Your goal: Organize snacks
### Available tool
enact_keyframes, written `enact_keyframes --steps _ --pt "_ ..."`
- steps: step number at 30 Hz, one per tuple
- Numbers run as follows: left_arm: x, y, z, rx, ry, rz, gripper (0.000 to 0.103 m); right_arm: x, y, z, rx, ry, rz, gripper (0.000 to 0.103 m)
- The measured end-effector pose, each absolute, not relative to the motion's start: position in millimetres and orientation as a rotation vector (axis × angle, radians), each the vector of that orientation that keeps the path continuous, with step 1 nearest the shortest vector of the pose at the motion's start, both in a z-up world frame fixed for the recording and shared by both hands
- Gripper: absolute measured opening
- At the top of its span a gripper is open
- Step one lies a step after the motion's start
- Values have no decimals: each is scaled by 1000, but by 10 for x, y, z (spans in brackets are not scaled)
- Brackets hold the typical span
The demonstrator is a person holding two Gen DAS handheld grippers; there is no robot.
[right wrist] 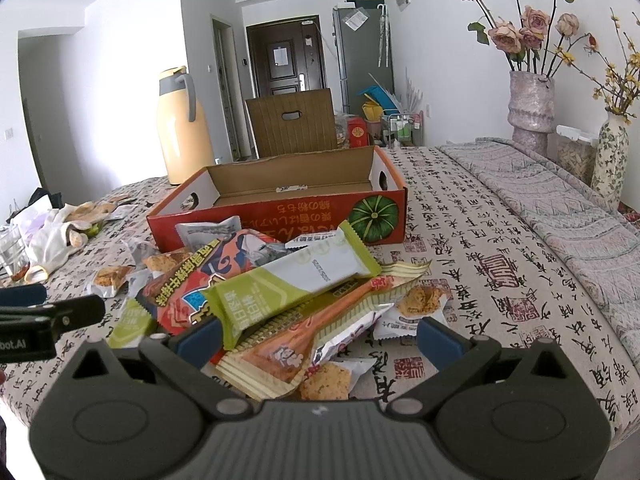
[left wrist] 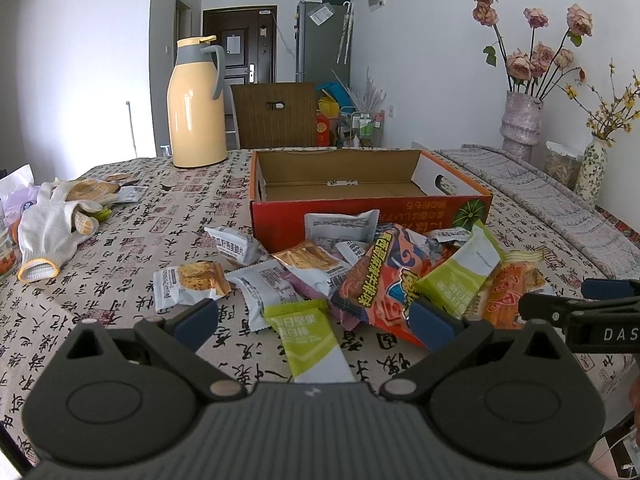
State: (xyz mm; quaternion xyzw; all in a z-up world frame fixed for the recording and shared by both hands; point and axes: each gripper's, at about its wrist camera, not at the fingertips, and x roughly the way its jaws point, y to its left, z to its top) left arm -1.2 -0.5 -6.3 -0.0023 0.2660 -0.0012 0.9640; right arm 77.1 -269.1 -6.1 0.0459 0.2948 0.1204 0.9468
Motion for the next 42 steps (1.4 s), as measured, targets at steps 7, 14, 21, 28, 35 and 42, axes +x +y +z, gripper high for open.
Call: enact_keyframes --steps 7,14,21,28,35,42 --pt "-13 -8 -62 -6 538 -3 103 771 -2693 -58 93 600 245 103" --pt "-23 -29 -64 -6 538 -5 103 770 -2694 -61 92 601 245 103" --pt "-11 -49 -97 -14 552 -6 103 759 -2700 -80 90 600 243 103" --pt "47 -25 -137 -8 572 -4 103 773 -2725 -113 96 609 244 103" --pt "172 -4 -260 -9 633 18 103 808 -2759 -163 103 621 237 103" --pt "372 36 -435 -23 745 62 103 863 -2790 -215 114 632 236 103"
